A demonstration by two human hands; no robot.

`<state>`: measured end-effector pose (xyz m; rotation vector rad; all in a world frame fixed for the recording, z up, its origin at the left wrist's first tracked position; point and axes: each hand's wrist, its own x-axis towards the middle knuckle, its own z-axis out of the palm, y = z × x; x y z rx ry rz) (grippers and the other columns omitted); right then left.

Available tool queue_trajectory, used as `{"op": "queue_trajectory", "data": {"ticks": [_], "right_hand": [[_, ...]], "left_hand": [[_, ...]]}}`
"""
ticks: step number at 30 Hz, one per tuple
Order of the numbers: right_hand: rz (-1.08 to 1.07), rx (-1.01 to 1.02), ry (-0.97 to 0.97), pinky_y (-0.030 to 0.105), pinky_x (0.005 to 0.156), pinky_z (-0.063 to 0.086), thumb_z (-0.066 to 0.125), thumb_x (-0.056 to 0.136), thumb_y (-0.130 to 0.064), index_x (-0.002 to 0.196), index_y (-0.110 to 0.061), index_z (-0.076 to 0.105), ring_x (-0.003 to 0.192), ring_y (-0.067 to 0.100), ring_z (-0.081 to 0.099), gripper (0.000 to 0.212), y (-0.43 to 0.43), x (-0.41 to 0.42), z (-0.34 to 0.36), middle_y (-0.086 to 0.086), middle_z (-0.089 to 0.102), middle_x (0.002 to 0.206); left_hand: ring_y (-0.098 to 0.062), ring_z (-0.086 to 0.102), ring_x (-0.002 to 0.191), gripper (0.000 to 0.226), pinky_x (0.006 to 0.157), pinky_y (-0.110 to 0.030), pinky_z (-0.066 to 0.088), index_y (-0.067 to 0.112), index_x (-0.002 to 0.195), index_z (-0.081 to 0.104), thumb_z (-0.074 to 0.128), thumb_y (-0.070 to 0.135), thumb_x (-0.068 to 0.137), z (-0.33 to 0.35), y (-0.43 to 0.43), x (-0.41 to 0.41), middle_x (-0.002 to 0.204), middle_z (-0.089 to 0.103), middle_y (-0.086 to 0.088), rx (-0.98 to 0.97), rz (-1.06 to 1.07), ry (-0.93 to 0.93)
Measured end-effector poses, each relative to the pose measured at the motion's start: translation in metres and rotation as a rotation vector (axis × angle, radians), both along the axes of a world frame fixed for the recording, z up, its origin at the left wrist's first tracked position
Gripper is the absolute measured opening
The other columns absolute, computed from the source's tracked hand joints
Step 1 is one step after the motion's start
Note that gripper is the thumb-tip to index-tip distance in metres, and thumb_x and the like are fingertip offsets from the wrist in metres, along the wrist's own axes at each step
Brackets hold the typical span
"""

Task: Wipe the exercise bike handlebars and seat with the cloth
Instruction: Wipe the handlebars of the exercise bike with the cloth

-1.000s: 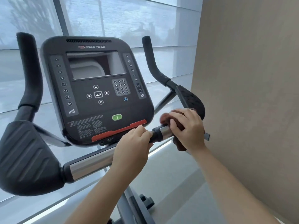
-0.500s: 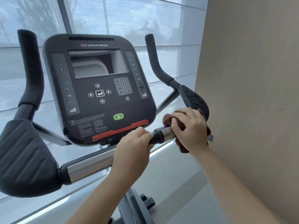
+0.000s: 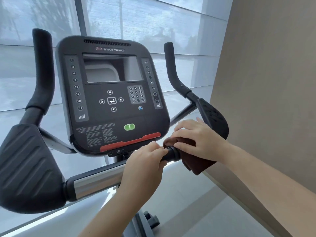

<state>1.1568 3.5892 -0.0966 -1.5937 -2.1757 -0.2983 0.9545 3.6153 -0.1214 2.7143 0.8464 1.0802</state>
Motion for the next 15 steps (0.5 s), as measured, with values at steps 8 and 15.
{"op": "queue_trajectory", "data": {"ticks": [8,15], "right_hand": [[-0.152,-0.249,0.130,0.037,0.087,0.045,0.043,0.089,-0.039,0.095,-0.036,0.064,0.092,0.007,0.056,0.022,0.005,0.025,0.017,-0.016,0.063,0.095],[-0.084,-0.088,0.094,0.032,0.082,0.046,0.050,0.083,-0.047,0.103,-0.038,0.059,0.093,0.007,0.053,0.024,0.000,0.011,0.000,-0.015,0.060,0.098]], "left_hand": [[-0.024,0.061,0.060,0.026,0.046,-0.033,0.050,0.012,0.087,0.072,0.080,0.005,0.063,0.001,0.001,-0.004,0.076,0.067,0.000,0.005,-0.018,0.011],[-0.025,0.063,0.062,0.026,0.045,-0.040,0.052,0.012,0.087,0.072,0.081,0.005,0.063,0.000,0.001,-0.003,0.076,0.067,0.000,0.004,-0.002,0.026]]}}
